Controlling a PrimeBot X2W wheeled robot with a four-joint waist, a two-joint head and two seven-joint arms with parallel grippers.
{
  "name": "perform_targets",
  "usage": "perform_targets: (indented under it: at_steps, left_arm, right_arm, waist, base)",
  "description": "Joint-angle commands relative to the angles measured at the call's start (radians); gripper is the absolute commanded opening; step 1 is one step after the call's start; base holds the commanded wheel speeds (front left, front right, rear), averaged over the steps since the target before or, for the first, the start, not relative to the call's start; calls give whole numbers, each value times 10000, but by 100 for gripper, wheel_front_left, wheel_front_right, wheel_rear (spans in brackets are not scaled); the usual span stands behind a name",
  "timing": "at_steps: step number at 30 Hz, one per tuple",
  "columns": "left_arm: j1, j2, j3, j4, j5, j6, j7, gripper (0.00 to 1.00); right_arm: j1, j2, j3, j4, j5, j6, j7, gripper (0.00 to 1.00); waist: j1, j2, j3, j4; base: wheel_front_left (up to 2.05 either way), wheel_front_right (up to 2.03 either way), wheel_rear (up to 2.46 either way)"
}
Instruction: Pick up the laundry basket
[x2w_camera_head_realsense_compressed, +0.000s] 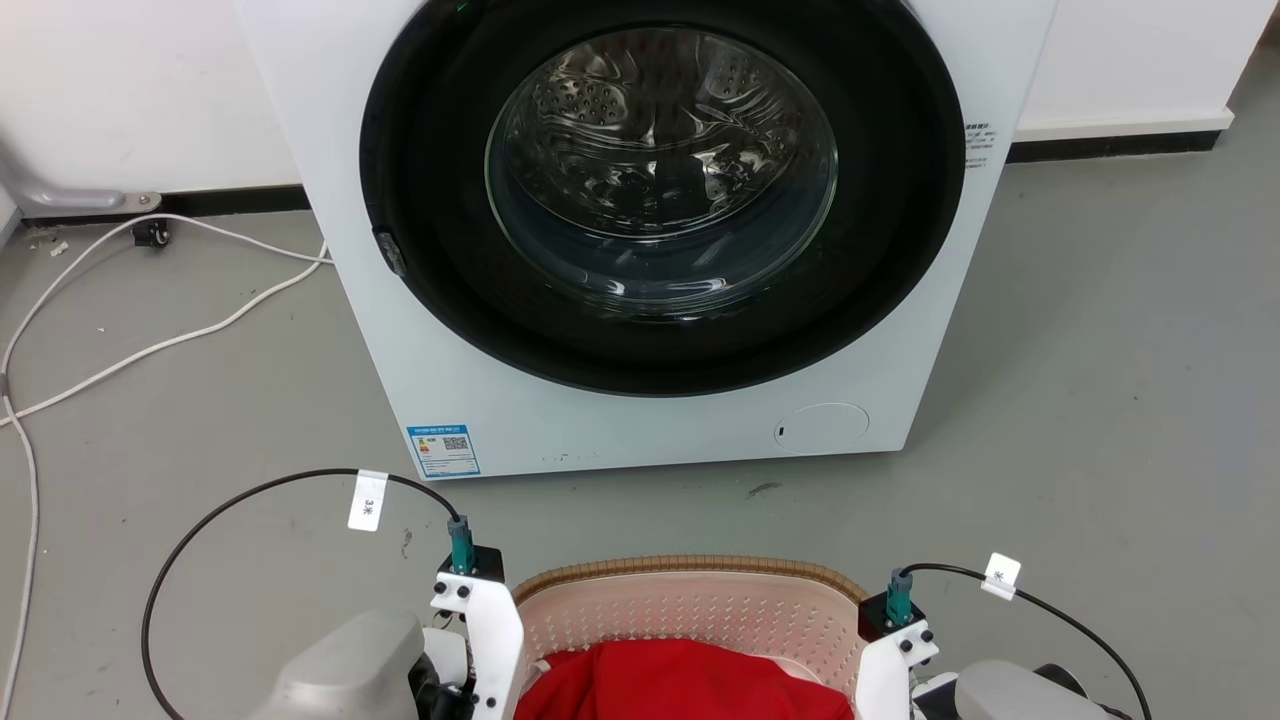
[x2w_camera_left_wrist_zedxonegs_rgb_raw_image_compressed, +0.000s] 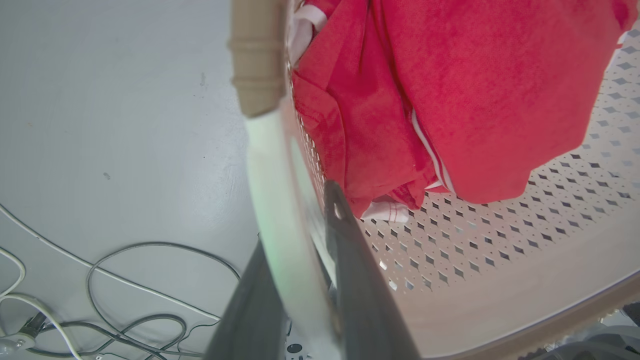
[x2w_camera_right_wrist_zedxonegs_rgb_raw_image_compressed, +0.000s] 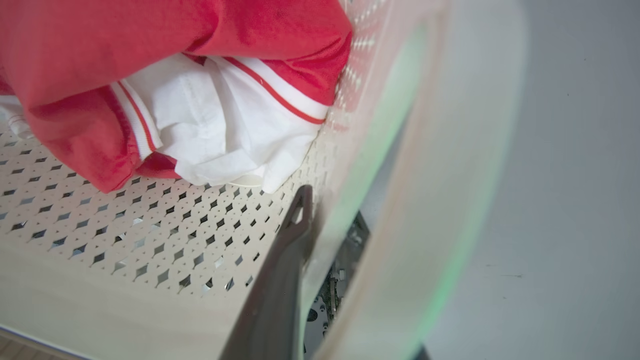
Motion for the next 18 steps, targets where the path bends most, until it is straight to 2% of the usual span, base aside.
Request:
perform_targets:
  at_steps: [1,18]
  left_arm:
    - [-86,89,31,-8,45,-21,-72,0]
    - [-27,72,31,-63,87,-21,-22,0]
  right_arm:
    - [-29,-77,198,43,-47,31,34,0]
    - [-45,-115,412,1,137,31,65,0]
  waist:
    - [0,0,-2,-1]
    - [0,0,-43,-15]
  base:
    - [0,0,0]
    - [0,0,0]
